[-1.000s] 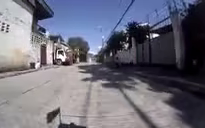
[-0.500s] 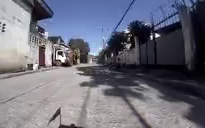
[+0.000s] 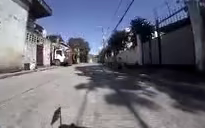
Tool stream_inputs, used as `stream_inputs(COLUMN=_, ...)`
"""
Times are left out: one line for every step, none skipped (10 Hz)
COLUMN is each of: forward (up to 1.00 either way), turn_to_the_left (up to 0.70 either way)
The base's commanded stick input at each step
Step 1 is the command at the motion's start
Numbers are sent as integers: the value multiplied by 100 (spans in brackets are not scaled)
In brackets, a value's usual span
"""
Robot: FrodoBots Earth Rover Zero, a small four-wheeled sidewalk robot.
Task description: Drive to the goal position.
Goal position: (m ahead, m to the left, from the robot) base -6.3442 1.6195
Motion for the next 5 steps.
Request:
stream_inputs(forward=85, turn_to_the_left=-3)
stream_inputs(forward=85, turn_to_the_left=-3)
stream_inputs(forward=85, turn_to_the_left=-3)
stream_inputs(forward=85, turn_to_the_left=-3)
stream_inputs(forward=85, turn_to_the_left=-1)
